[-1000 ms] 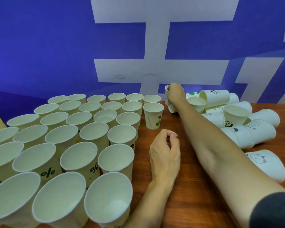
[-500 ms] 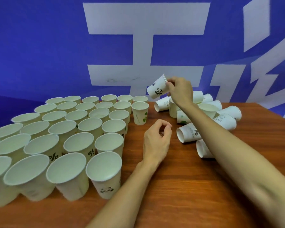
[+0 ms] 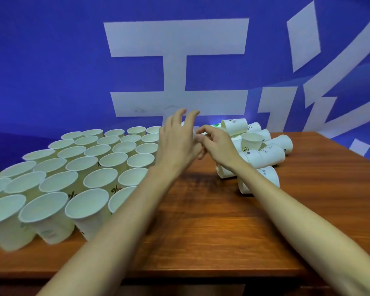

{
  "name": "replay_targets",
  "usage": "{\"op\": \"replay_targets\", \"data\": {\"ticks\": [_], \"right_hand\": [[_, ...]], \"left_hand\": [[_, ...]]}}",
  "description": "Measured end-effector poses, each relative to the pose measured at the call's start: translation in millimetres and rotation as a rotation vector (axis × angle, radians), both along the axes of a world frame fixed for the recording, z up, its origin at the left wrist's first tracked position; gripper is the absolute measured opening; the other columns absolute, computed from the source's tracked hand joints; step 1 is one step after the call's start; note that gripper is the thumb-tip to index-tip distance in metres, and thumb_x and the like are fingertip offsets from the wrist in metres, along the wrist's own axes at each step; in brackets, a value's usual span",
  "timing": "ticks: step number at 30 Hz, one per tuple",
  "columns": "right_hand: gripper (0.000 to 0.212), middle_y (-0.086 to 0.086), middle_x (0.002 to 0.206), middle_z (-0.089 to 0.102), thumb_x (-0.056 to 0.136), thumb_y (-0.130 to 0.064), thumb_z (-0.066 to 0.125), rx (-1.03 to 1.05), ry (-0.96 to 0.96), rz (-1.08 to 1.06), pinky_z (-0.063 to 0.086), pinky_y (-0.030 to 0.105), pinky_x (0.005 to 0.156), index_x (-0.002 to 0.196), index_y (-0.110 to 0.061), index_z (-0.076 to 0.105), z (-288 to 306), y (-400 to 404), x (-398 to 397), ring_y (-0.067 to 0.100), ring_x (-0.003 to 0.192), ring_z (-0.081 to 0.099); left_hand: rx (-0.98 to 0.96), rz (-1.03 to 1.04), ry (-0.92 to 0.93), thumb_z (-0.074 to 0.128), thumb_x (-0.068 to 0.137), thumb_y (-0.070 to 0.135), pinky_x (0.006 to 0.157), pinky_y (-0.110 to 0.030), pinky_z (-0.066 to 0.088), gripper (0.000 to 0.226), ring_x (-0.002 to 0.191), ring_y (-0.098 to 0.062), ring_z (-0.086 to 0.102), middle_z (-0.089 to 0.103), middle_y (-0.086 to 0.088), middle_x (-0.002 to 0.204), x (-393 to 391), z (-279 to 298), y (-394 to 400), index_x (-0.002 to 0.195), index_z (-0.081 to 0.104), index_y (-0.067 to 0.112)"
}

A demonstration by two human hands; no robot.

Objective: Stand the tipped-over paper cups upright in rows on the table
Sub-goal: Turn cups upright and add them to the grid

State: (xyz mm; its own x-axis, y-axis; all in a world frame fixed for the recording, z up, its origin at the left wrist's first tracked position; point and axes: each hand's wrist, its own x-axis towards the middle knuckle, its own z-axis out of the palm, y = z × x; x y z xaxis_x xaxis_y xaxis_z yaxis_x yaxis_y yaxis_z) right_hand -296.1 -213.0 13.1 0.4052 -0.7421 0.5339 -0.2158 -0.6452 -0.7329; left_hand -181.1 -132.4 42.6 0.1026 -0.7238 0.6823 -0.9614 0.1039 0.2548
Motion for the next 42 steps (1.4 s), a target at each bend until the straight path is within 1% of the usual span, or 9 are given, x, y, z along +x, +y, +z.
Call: {"op": "replay_targets", "data": {"ticks": [3, 6, 12, 19, 25, 30, 33, 37, 42], "right_hand": [[0.014, -0.004, 0.075, 0.067, 0.098, -0.017, 0.052, 0.045, -0.019, 0.048, 0.043, 0.030, 0.061, 0.089, -0.024, 0.061, -13, 2, 4, 0.027, 0.049, 0.068], [0.011, -0.009, 0.077, 0.063, 0.100, -0.019, 0.050, 0.058, 0.035, 0.080, 0.040, 0.027, 0.057, 0.095, -0.019, 0.060, -20, 6, 5, 0.025, 0.049, 0.068], [0.015, 0.024, 0.088, 0.062, 0.100, -0.026, 0.048, 0.074, 0.099, 0.126, 0.046, 0.045, 0.064, 0.089, -0.027, 0.058, -33, 11, 1, 0.020, 0.051, 0.069], [0.015, 0.011, 0.084, 0.064, 0.100, -0.021, 0.046, 0.098, 0.060, 0.041, 0.045, 0.039, 0.065, 0.088, -0.022, 0.057, -33, 9, -5, 0.020, 0.050, 0.069], [0.017, -0.005, 0.072, 0.061, 0.101, -0.021, 0.039, 0.074, -0.194, -0.285, 0.051, 0.039, 0.071, 0.095, -0.017, 0.054, -26, -6, -8, 0.012, 0.056, 0.069], [0.012, -0.013, 0.071, 0.054, 0.102, -0.020, 0.040, -0.136, -0.226, -0.374, 0.053, 0.045, 0.062, 0.096, -0.023, 0.050, -30, -6, -7, 0.018, 0.068, 0.061], [0.011, -0.011, 0.073, 0.052, 0.101, -0.017, 0.042, -0.212, -0.149, -0.355, 0.038, 0.030, 0.061, 0.095, -0.017, 0.051, -34, -8, -10, 0.015, 0.068, 0.052], [0.010, -0.005, 0.084, 0.058, 0.098, -0.021, 0.047, -0.224, 0.005, -0.354, 0.035, 0.029, 0.059, 0.091, -0.016, 0.054, -46, -12, -10, 0.013, 0.073, 0.051], [0.013, -0.009, 0.080, 0.051, 0.093, -0.023, 0.052, -0.293, 0.128, -0.343, 0.034, 0.028, 0.058, 0.080, -0.019, 0.051, -51, -8, -4, 0.013, 0.079, 0.045]], "left_hand": [[0.159, 0.126, -0.118, 0.072, 0.076, 0.032, 0.100, -0.045, 0.039, 0.081, 0.131, -0.034, 0.040, 0.029, -0.010, 0.153, 17, 1, -3, 0.146, 0.030, 0.025], [0.278, 0.135, -0.120, 0.070, 0.079, 0.044, 0.089, -0.042, 0.048, 0.083, 0.118, -0.032, 0.054, 0.048, -0.009, 0.141, 32, -2, -5, 0.147, 0.027, 0.023], [0.407, 0.075, -0.156, 0.070, 0.079, 0.043, 0.079, -0.034, 0.051, 0.085, 0.107, -0.028, 0.061, 0.060, -0.009, 0.129, 40, -9, -5, 0.148, 0.023, 0.026], [0.516, -0.003, -0.140, 0.074, 0.077, 0.038, 0.079, -0.031, 0.046, 0.088, 0.110, -0.027, 0.058, 0.057, -0.010, 0.132, 40, -8, -15, 0.148, 0.024, 0.022], [0.413, -0.020, -0.160, 0.072, 0.077, 0.039, 0.068, -0.033, 0.050, 0.061, 0.088, -0.021, 0.059, 0.063, -0.003, 0.110, 54, 15, -9, 0.130, 0.044, 0.026], [0.319, 0.042, 0.070, 0.073, 0.076, 0.041, 0.060, -0.031, 0.046, 0.043, 0.083, -0.020, 0.056, 0.058, -0.001, 0.095, 71, 23, -16, 0.107, 0.051, 0.021], [0.293, 0.036, 0.093, 0.076, 0.074, 0.040, 0.061, -0.028, 0.044, 0.039, 0.082, -0.017, 0.053, 0.059, -0.003, 0.094, 72, 18, -25, 0.098, 0.059, 0.014], [0.293, 0.025, 0.077, 0.075, 0.077, 0.037, 0.053, -0.021, 0.035, 0.032, 0.073, -0.013, 0.051, 0.059, -0.001, 0.089, 68, 12, -37, 0.092, 0.067, 0.010], [0.333, 0.045, 0.021, 0.070, 0.081, 0.043, 0.055, -0.020, 0.038, 0.033, 0.091, -0.015, 0.058, 0.060, 0.001, 0.103, 73, 4, -55, 0.090, 0.073, 0.011]]}}
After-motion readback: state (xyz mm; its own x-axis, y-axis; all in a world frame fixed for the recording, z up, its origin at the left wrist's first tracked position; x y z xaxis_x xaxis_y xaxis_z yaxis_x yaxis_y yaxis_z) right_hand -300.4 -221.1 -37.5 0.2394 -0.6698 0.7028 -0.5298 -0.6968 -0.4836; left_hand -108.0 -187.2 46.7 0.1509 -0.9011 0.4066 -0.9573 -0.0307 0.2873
